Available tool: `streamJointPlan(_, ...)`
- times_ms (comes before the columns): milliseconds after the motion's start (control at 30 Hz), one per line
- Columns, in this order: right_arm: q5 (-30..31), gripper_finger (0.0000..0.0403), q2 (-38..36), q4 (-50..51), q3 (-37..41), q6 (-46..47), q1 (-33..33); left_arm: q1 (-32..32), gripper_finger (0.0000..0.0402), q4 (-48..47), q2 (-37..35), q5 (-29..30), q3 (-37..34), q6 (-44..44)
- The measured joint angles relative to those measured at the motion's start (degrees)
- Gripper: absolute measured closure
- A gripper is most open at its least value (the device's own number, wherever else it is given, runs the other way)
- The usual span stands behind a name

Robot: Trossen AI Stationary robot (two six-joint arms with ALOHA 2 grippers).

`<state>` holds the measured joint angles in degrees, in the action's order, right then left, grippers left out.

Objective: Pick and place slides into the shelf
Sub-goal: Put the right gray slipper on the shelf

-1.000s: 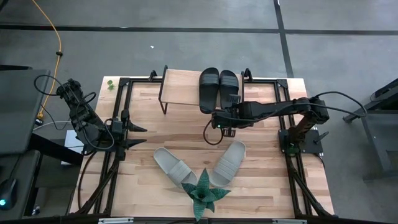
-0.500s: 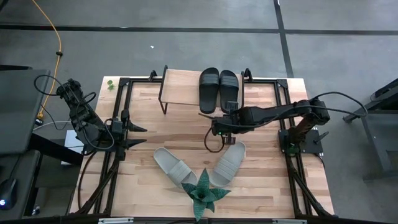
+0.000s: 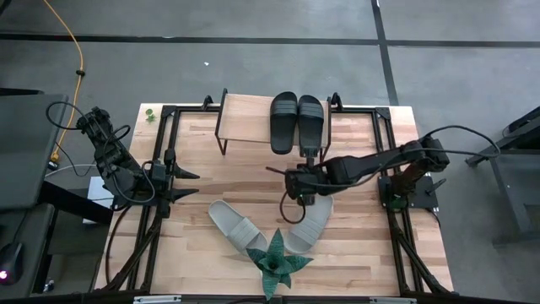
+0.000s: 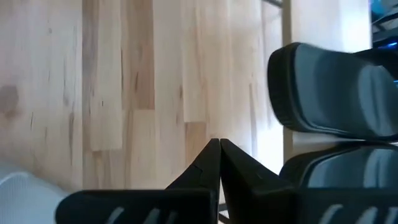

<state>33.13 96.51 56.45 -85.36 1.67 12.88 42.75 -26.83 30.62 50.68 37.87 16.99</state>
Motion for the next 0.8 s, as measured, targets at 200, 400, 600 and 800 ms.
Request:
streamJointPlan(200, 7.27, 0.0403, 0.0, -1.49, 0.0, 5.52, 2.01, -0.01, 0.0232, -0.38, 0.0, -0.01, -0.01, -0.02)
streamJointPlan(400, 5.28, 0.0403, 0.0, 0.49, 0.0, 13.08, 2.26, 0.02, 0.0231, -0.37, -0.01, -0.02, 0.0, -0.02)
streamJointPlan(600, 0.89, 0.0402, 0.0, 1.84, 0.0, 19.55, 3.59, -0.01, 0.0231, -0.88, 0.0, -0.02, -0.01, -0.02)
streamJointPlan(800, 0.86, 0.0402, 0.28, 3.32, 0.0, 21.85, 6.71, -0.01, 0.0231, -1.33, 0.01, -0.04, -0.02, 0.0)
